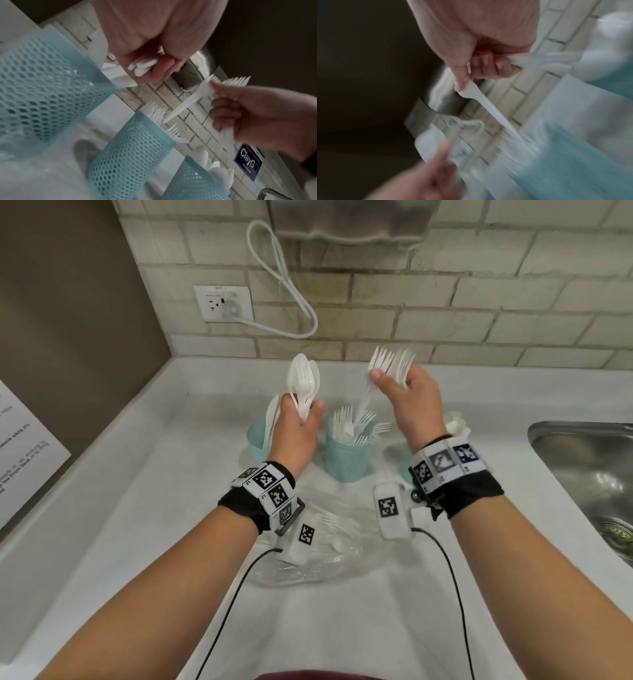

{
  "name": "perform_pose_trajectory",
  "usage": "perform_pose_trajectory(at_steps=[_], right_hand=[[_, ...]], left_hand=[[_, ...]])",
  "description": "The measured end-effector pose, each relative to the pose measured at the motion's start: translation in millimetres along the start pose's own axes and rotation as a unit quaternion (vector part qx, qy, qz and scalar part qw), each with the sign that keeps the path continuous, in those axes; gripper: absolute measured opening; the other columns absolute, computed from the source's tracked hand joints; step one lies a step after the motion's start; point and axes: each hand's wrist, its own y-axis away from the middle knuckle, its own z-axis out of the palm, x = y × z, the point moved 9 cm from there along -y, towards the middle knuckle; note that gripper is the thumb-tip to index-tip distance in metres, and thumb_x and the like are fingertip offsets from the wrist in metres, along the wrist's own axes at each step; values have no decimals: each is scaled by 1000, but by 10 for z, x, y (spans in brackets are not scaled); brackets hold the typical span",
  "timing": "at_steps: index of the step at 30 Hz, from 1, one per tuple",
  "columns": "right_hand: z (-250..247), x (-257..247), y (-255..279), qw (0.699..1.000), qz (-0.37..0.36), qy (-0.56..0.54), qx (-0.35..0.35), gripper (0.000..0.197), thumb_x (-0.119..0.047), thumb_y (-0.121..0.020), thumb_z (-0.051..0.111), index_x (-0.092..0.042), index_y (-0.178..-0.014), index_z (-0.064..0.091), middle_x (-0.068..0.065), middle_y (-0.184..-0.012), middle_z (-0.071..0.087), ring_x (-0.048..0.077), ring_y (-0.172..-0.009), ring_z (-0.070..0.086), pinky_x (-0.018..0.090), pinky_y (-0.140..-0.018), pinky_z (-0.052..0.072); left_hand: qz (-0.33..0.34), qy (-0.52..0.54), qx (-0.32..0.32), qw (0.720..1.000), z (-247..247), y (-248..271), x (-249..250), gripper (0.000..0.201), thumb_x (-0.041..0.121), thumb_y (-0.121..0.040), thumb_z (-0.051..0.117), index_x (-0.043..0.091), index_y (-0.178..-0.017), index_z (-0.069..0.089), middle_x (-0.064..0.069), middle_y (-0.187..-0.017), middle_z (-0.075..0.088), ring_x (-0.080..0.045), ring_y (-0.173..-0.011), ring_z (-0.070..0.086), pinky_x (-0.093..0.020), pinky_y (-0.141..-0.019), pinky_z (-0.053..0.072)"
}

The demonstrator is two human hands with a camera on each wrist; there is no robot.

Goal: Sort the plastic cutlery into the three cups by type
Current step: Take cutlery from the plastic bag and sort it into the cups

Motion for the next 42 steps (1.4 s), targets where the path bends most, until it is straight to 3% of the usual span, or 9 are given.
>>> perform_pose_trajectory(at_steps=[3,9,12,14,20,23,27,33,42], right_hand=[[160,474,46,991,52,114,-51,30,-33,-80,72,-12,-102,71,5,-100,73,20,-92,67,36,-88,53],[182,399,-33,976,60,195,-75,47,-45,-87,59,-10,-119,60,2,-109,65,20,-100,58,27,-84,44],[99,102,-163,993,7,113,-16,27,-31,-99,38,-12,-99,57,-4,-79,54,23,-85,51,30,-74,40],[94,-79,-204,987,-66,149,6,31,-30,-100,32,-16,-89,56,4,-88,56,27,-94,51,31,-84,33],[320,25,-184,983,-95,153,-38,22,-5,-98,36,3,-116,47,6,-107,38,7,-84,42,-2,-74,28],[492,353,-148,970,-49,212,-113,18,6,-92,39,-10,-100,43,11,-105,39,11,-74,43,11,-68,32],[556,578,-123,933,28,311,-177,9,-11,-92,50,-3,-95,54,16,-92,54,23,-83,51,25,-69,33],[342,317,-117,967,41,238,-83,58,-52,-81,63,-14,-124,55,6,-120,51,16,-101,54,28,-88,42],[528,-71,159,994,-3,43,-96,22,-37,-80,72,-18,-87,65,-6,-79,64,-3,-59,55,17,-65,44]], left_hand=[[17,-7,-12,1000,40,41,67,21,42,-91,54,27,-91,40,4,-79,52,-16,-61,48,-38,-62,41],[-10,17,-45,999,85,97,-48,23,37,-89,51,20,-100,39,4,-79,45,-17,-67,43,-33,-61,37],[-32,34,-54,997,101,112,-82,29,32,-81,41,14,-103,38,2,-77,44,-18,-67,40,-35,-63,34],[-33,45,-64,996,122,123,-65,19,26,-86,39,16,-101,35,2,-74,41,-14,-62,38,-32,-59,33],[-40,72,-87,993,176,164,-33,13,9,-98,37,12,-107,28,0,-72,39,-11,-58,39,-27,-54,38],[-29,73,-100,992,184,174,-44,10,11,-100,37,14,-106,30,1,-74,40,-12,-61,41,-28,-55,39],[-21,72,-106,992,185,175,-21,9,11,-101,38,17,-102,31,1,-76,41,-12,-57,40,-23,-52,40],[4,62,-123,990,189,187,85,11,12,-101,40,13,-109,32,0,-80,46,-10,-56,42,-21,-52,41],[-14,75,-125,989,326,246,126,16,34,-102,36,22,-92,38,3,-72,44,-6,-52,39,-21,-50,34]])
